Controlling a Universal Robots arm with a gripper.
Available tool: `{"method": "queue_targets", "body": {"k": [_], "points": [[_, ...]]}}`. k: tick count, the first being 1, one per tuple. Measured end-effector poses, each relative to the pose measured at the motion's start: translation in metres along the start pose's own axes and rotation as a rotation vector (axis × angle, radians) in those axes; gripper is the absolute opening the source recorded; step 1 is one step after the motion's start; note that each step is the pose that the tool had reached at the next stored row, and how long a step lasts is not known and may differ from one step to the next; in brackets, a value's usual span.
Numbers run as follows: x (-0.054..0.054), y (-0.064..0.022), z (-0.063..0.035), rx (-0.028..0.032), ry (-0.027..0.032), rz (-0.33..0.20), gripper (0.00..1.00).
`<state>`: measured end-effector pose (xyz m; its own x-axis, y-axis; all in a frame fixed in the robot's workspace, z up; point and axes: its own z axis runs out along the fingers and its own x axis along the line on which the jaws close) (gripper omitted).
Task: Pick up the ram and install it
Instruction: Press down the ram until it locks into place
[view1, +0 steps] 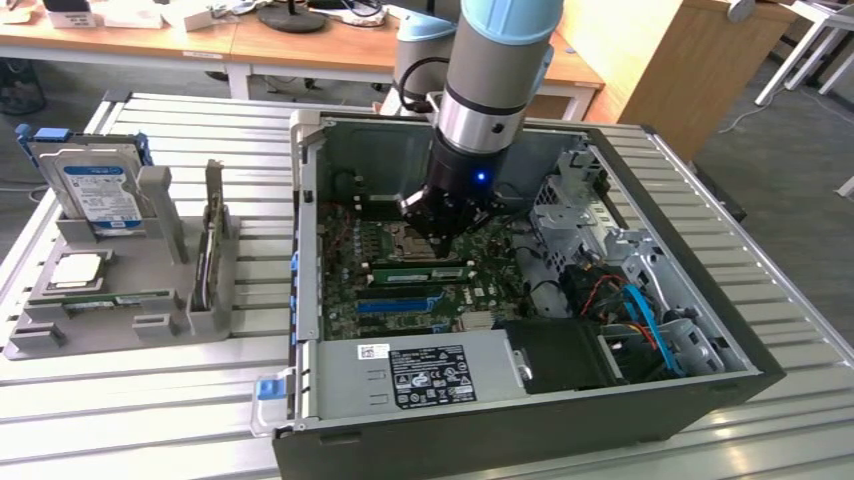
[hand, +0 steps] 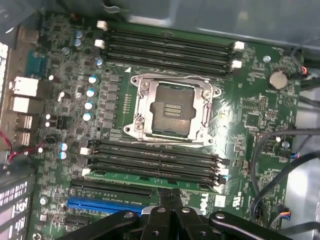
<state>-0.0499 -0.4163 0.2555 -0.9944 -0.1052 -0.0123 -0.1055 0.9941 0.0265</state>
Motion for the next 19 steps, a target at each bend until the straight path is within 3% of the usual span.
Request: {"method": "queue_targets", "body": {"k": [8, 12, 16, 19], "points": [[0.0001, 0.0000, 0.0000, 0.0001, 0.0008, 0.003, 0.11], [-0.0007, -0.0001, 0.0000, -0.0009, 0.0104, 0.008, 0.11], [-0.0019, -0.0002, 0.0000, -0.0022, 0.0246, 0.012, 0.11], [-0.0019, -0.0002, -0.0001, -0.0026, 0.0273, 0.030, 0.11]]}}
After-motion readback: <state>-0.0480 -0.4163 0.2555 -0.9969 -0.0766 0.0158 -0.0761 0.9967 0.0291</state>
